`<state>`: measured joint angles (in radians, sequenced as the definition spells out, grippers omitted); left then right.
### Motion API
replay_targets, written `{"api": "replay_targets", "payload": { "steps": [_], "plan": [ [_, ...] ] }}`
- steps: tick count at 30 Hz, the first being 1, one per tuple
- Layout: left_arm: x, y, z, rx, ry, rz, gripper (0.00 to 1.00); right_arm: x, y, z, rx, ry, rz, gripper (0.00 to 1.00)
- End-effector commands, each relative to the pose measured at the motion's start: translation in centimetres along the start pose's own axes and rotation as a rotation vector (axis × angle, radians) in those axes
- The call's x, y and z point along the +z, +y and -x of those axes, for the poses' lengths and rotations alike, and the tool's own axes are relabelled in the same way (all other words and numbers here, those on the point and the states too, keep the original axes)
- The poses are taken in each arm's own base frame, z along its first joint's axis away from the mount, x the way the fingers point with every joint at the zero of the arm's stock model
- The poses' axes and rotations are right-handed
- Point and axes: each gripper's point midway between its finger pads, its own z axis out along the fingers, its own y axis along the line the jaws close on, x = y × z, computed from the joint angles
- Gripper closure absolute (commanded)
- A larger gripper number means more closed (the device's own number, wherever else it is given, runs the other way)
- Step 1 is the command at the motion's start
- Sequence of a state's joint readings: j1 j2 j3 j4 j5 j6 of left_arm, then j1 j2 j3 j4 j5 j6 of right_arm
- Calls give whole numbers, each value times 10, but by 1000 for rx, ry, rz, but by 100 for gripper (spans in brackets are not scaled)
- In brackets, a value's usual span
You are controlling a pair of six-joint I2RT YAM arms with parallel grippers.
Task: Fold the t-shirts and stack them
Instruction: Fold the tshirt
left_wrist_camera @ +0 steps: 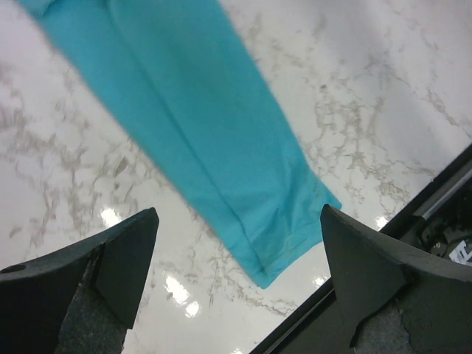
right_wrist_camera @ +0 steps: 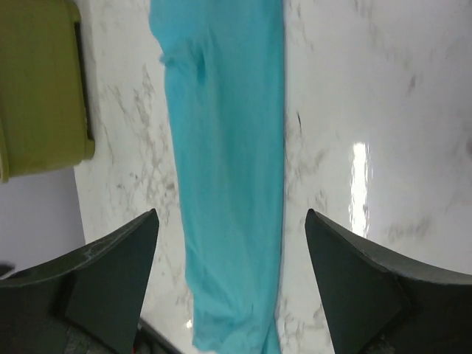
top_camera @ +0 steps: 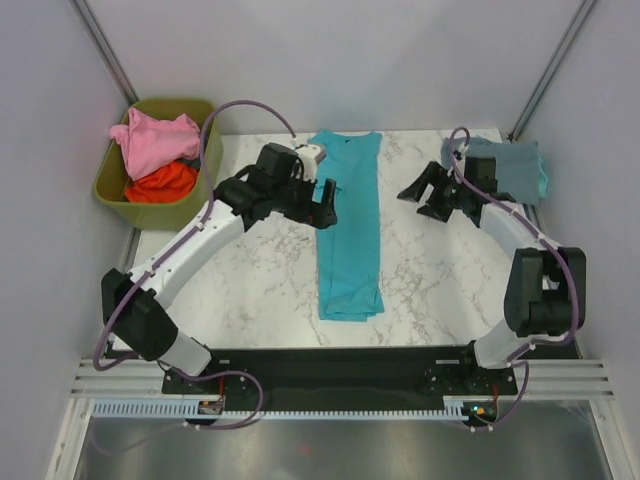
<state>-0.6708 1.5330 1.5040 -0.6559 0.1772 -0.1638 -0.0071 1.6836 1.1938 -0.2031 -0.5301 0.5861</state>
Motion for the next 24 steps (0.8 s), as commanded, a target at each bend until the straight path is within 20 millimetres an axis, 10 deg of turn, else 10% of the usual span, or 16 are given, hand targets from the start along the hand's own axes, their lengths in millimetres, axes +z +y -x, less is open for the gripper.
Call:
{"api": "replay_targets", "payload": {
  "steps": [1, 6, 7, 9, 15, 24],
  "plan": [
    [4, 31, -48, -303, 121, 6, 1, -27, -14, -61, 137, 87, 7, 11],
    [7, 60, -115, -391, 248, 77, 1, -49, -39, -149, 313, 207, -9, 18],
    [10, 12, -108, -549, 247, -196, 4, -52, -39, -157, 320, 208, 6, 20],
    [12, 5, -118, -597, 258, -247, 4, -59, -52, -190, 381, 260, -14, 23],
    [14, 7, -199, -825, 406, -232, 12, -67, -50, -243, 368, 408, -49, 23],
    [29, 9, -225, -919, 429, -229, 21, -52, -60, -292, 346, 579, -139, 29]
  ]
}}
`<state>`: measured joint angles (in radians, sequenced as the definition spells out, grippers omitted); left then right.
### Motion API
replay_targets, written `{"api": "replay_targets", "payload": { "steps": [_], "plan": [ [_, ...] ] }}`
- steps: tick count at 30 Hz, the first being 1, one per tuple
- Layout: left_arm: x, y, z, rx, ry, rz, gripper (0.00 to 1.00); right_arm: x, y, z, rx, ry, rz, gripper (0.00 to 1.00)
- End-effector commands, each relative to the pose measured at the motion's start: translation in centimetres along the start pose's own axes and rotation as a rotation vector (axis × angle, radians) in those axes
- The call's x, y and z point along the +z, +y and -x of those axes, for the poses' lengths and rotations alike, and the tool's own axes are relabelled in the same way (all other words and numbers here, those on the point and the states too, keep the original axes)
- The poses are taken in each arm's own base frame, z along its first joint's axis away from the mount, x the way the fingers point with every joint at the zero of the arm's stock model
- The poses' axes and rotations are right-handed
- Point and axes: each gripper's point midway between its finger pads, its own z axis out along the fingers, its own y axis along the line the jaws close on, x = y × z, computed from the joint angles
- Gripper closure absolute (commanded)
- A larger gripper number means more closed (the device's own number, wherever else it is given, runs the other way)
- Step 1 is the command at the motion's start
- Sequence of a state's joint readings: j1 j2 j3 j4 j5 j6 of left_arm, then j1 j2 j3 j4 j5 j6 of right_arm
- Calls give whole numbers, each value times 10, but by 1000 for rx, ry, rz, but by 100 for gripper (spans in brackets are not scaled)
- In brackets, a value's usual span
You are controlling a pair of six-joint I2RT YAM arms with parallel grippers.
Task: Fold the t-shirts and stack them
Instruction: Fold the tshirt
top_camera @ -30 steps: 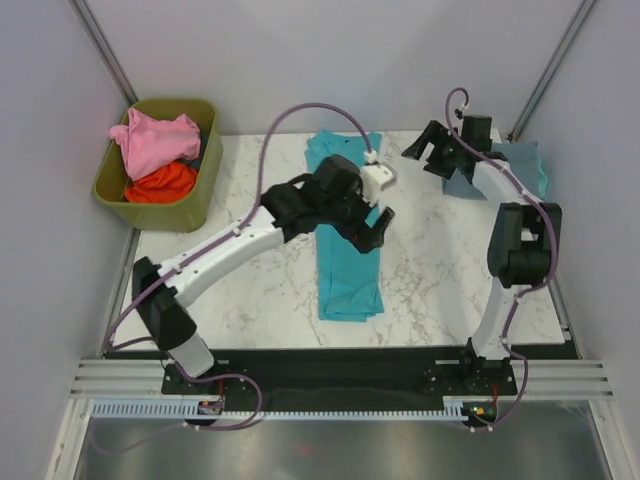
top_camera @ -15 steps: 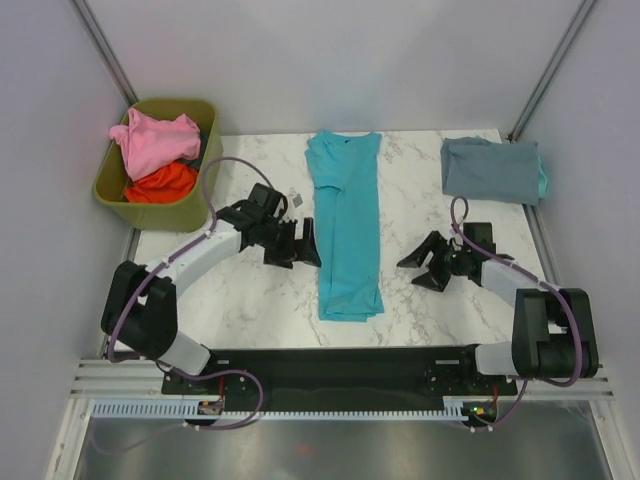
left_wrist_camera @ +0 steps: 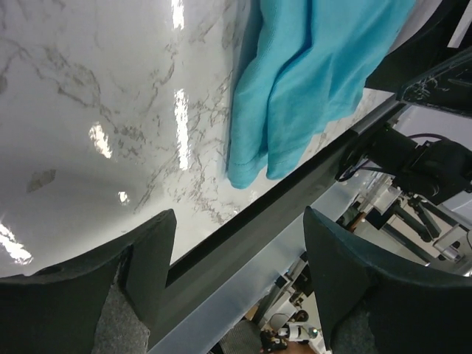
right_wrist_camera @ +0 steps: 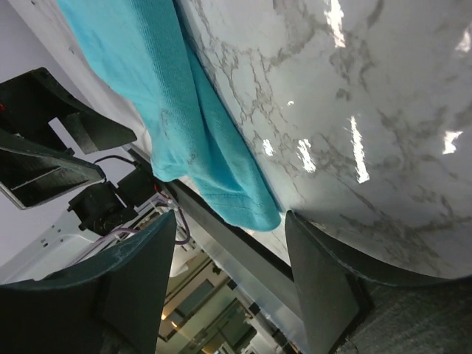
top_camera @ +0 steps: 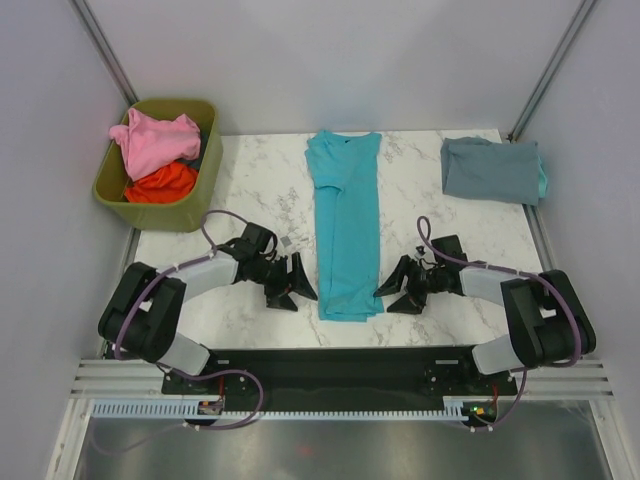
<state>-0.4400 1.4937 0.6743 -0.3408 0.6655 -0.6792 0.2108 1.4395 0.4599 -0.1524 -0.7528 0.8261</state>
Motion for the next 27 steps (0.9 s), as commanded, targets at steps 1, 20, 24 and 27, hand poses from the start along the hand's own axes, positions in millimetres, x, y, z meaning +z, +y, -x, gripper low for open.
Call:
{"api": "replay_targets", "payload": {
  "steps": [1, 20, 24, 27],
  "plan": [
    [6, -15, 11, -30, -17, -85, 23, 12, -27, 5, 18, -22, -110, 30],
    [42, -15, 7, -84, 45, -93, 40, 23, -36, 18, 19, -42, -154, 45],
    [48, -21, 2, -63, 66, -94, 41, 24, -37, 16, 15, -36, -159, 51],
    [51, -21, -3, -59, 79, -87, 42, 27, -35, 14, 4, -31, -157, 57]
  ]
}}
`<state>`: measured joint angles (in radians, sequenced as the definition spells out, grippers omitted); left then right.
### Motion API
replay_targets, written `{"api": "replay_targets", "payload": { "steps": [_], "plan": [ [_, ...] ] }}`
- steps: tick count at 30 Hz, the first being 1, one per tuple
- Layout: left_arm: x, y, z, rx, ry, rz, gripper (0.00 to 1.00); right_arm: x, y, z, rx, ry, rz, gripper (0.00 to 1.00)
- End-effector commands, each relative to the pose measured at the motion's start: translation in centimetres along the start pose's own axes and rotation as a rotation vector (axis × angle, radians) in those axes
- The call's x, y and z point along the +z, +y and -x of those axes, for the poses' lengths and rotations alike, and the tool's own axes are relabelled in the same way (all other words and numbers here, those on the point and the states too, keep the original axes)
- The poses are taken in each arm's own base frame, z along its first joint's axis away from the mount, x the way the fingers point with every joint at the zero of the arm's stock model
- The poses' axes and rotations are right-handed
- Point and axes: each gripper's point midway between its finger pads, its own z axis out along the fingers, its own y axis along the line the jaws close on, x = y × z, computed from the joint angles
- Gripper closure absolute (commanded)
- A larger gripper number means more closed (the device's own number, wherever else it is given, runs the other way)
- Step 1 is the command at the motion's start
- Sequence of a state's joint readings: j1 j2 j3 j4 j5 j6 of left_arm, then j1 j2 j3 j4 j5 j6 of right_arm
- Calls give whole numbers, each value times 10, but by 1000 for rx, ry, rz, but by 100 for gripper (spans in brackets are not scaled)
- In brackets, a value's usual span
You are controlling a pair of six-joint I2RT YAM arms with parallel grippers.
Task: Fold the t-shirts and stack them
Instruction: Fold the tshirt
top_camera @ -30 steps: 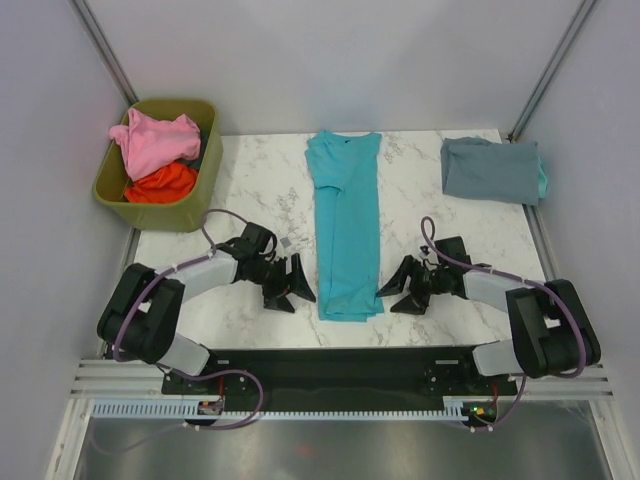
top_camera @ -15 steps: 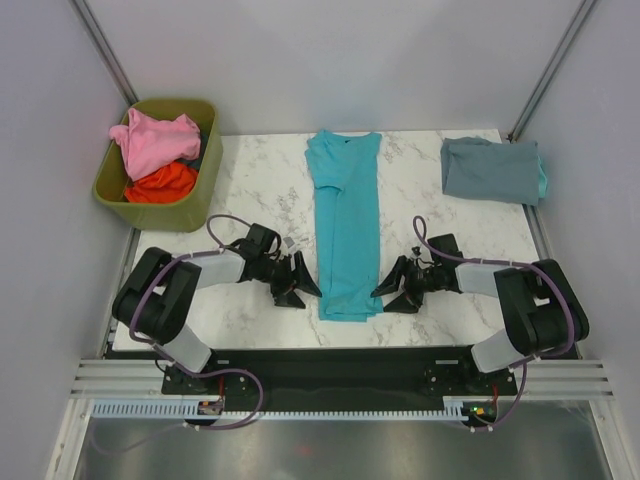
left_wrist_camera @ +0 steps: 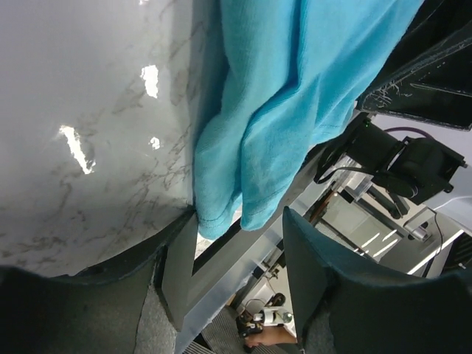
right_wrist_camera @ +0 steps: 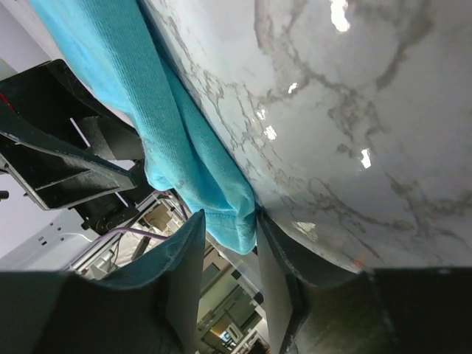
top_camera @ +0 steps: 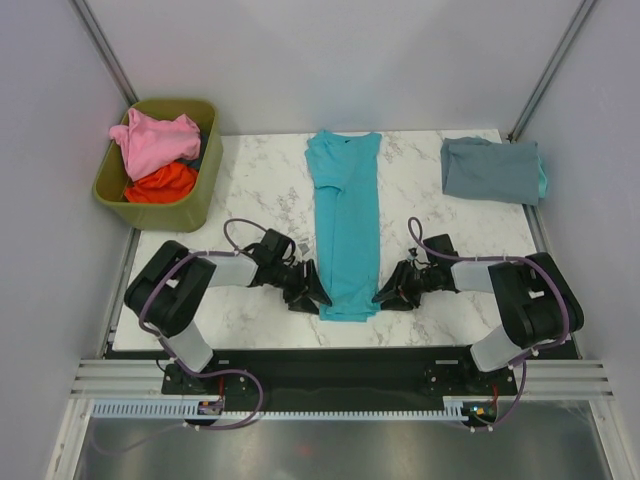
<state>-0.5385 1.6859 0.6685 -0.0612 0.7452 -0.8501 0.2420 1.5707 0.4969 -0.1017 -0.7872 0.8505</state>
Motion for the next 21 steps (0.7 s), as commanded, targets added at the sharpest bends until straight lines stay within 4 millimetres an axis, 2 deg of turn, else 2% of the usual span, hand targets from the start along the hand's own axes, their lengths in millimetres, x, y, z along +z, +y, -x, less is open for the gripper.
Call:
{"api": "replay_targets", "payload": {
  "steps": [1, 2, 4, 8, 10, 16, 17, 20, 21],
  "plan": [
    [7, -2, 2, -6, -5, 7, 42, 10, -33, 17, -27, -102, -148, 58],
    [8, -1, 0, -7, 1, 10, 43, 11, -32, 17, -29, -101, -147, 59],
    [8, -1, 0, -8, 0, 10, 53, 13, -31, 15, -34, -93, -147, 60],
    [8, 2, -1, -14, -2, 17, 59, 14, -29, 14, -40, -89, -146, 60],
    [9, 4, -1, -14, -3, 21, 64, 16, -28, 13, -49, -84, -142, 60],
    [10, 4, 1, -13, -4, 25, 67, 23, -24, 5, -72, -57, -142, 64],
    [11, 4, 0, -9, -1, 24, 68, 24, -24, 4, -79, -54, -142, 67],
    [12, 5, 1, -10, -1, 28, 81, 25, -23, 3, -81, -50, -142, 74],
    [12, 5, 0, -12, 1, 29, 83, 24, -23, 4, -85, -52, -145, 75]
  ]
}}
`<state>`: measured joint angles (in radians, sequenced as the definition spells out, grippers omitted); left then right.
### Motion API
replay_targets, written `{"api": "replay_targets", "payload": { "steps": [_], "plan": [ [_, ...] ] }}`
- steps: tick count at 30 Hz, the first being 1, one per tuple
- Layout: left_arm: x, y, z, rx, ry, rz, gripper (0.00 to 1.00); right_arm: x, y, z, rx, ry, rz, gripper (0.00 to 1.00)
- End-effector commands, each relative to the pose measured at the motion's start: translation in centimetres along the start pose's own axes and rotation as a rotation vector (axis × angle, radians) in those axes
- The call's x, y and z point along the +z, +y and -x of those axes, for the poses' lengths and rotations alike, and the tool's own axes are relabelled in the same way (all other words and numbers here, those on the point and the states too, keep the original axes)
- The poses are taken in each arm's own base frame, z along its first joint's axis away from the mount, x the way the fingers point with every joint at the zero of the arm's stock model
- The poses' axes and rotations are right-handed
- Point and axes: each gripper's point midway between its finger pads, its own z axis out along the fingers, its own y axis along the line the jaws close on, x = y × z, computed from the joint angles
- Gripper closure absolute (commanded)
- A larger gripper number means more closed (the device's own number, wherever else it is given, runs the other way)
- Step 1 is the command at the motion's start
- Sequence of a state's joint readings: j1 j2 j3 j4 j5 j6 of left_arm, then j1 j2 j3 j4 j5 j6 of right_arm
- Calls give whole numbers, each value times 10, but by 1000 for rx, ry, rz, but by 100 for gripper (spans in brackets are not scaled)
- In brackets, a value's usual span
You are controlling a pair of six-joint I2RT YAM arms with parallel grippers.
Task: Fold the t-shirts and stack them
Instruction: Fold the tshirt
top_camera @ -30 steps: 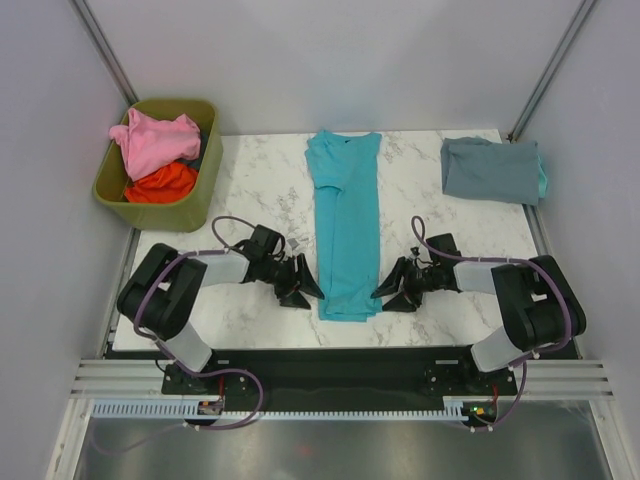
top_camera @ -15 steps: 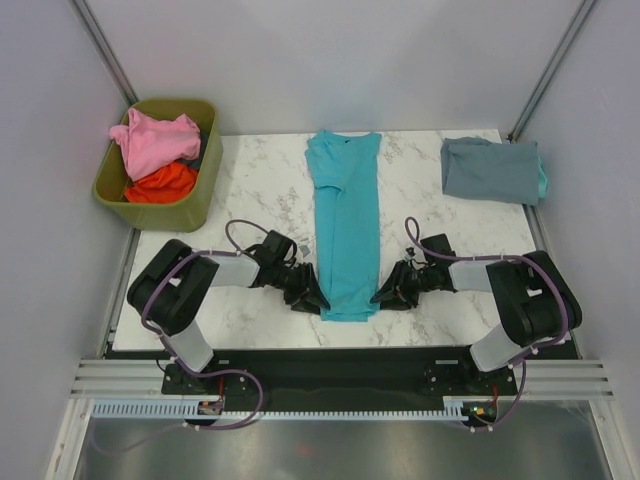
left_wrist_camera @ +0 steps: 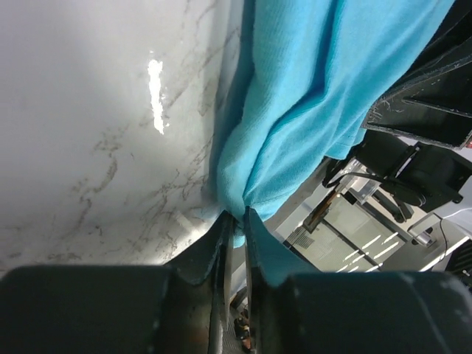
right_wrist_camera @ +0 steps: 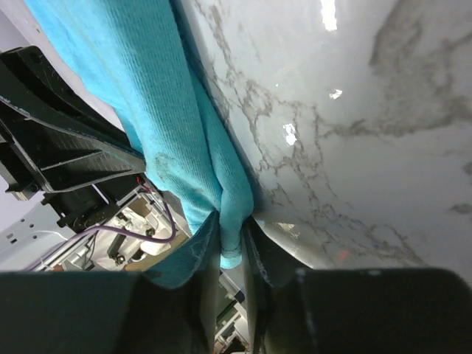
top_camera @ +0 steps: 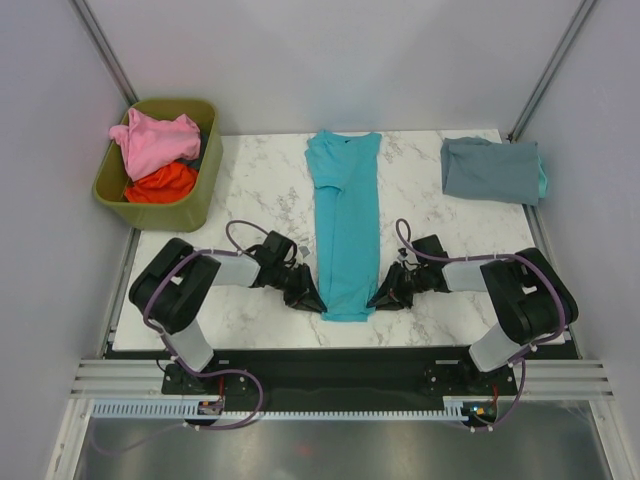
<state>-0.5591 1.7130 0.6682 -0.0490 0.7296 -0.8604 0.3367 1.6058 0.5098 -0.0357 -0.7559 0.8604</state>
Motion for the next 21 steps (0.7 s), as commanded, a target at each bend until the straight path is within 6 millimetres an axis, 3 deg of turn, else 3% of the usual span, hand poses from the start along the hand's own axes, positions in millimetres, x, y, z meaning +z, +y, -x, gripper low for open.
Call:
{"api": "replay_targets", "payload": {
  "steps": [1, 4, 6, 7, 8, 15, 21],
  "plan": [
    [5, 0, 4, -2, -11, 6, 83, 6, -29, 10, -1, -69, -135, 78],
    [5, -2, 5, 3, -13, 5, 85, 5, -30, 9, -3, -70, -137, 85],
    [5, -2, 5, 6, -14, 7, 98, 4, -28, 9, -11, -78, -132, 89],
    [5, -2, 4, 12, -12, 10, 98, 3, -28, 9, -17, -78, -134, 99],
    [4, -5, 5, 24, -15, 4, 98, 2, -28, 10, -26, -83, -135, 100],
    [-18, -35, 7, 149, -57, -48, 98, -18, -3, 15, -153, -153, -97, 100],
    [-33, -47, 0, 226, -77, -70, 98, -32, 6, 11, -198, -186, -82, 100]
  ]
}}
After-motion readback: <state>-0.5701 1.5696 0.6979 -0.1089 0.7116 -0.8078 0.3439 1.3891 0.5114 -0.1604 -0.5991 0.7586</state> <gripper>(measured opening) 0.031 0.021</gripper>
